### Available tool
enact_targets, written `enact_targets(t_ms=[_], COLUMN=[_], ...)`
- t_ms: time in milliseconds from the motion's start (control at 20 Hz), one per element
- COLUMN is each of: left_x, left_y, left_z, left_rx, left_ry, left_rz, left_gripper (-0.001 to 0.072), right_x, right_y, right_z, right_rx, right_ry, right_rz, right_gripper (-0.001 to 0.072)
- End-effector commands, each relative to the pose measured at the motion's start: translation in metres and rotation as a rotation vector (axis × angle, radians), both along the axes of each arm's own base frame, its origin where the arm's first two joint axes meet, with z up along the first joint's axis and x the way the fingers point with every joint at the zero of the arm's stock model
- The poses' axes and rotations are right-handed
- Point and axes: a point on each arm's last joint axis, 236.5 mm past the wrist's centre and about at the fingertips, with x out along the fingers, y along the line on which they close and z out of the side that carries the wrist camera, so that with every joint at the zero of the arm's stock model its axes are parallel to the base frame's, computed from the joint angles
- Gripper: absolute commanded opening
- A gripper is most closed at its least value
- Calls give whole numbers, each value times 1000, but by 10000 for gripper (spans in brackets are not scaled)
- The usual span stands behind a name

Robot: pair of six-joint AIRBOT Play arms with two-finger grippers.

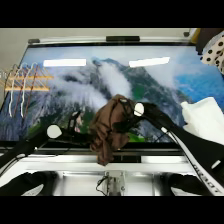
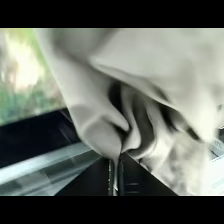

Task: Fold the shirts.

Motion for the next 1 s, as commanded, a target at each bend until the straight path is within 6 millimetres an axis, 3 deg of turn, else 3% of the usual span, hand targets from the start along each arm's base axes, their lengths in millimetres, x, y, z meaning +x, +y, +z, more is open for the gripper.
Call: enact_targets(t_ms=[0,100,200,250,300,350,400,500,600,700,800,950], left_x=[38,78,97,90,72,48,19,-39,-76,-82,-72,-55], left_y=[36,73,111,129,148,164,176,187,188,195,207,205], left_z=[62,157,296,373,444,501,547,613,638,623,586,559], left_rx=[79,138,133,112,95,77,63,49,54,115,212,218], left_ry=[-185,-425,-749,-928,-1090,-1221,-1335,-1526,-1619,-1574,-1430,-1331], left_rz=[-63,-19,110,188,270,349,416,501,524,532,534,506], left_gripper=[29,29,29,29,29,29,29,29,29,29,29,30], right_x=[37,78,98,91,76,54,30,-13,-47,-68,-77,-86], right_y=[-44,-88,-131,-151,-168,-183,-196,-215,-229,-245,-256,-259], right_z=[63,160,291,358,412,460,496,537,554,544,509,442], right_rx=[-169,-305,-364,-347,-308,-240,-168,-30,52,46,-27,-164], right_ry=[-255,-569,-920,-1079,-1200,-1300,-1371,-1448,-1486,-1439,-1307,-1044], right_rz=[121,111,-4,-85,-160,-231,-298,-386,-423,-451,-449,-408], right_gripper=[68,68,69,69,69,69,68,68,68,69,69,69])
